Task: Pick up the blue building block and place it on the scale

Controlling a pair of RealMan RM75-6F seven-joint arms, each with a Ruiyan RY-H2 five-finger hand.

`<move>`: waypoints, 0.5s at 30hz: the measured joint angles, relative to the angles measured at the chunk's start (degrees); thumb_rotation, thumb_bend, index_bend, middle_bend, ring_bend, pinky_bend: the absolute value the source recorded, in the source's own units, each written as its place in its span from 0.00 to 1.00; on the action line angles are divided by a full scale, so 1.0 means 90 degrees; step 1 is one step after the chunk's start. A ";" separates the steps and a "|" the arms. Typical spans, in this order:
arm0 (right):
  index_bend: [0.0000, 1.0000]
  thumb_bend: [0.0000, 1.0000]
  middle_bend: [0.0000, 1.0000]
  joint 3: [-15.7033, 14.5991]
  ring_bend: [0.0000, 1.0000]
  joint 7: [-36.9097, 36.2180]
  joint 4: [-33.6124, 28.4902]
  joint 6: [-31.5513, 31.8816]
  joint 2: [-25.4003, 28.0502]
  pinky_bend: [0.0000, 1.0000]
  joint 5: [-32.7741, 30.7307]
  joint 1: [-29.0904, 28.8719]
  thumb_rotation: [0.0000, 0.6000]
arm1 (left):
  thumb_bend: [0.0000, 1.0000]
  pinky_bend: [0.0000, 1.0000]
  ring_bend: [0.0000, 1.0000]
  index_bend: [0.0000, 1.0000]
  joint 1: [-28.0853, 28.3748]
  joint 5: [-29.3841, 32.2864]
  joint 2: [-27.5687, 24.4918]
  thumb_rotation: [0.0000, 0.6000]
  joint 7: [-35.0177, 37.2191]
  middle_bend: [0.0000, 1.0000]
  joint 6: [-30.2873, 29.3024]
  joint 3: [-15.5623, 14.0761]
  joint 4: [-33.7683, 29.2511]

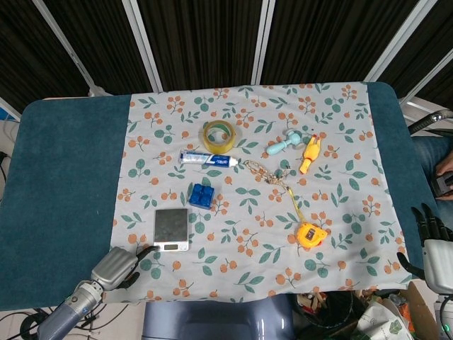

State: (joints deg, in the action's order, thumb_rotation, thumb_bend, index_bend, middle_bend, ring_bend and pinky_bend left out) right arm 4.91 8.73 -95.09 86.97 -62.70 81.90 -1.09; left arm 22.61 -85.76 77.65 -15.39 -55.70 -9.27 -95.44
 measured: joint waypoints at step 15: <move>0.02 0.16 0.00 -0.0001 0.12 0.0006 -0.0015 0.0000 -0.0001 0.24 -0.0006 0.0002 1.00 | 0.19 0.45 0.30 0.05 -0.0064 -0.0237 -0.0090 1.00 -0.0020 0.34 -0.0747 0.0346 -0.0255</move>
State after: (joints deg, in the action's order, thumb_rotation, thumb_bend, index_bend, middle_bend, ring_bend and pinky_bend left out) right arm 4.90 8.78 -95.23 86.96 -62.70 81.85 -1.08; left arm 22.03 -87.89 76.84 -15.57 -62.42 -6.16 -97.74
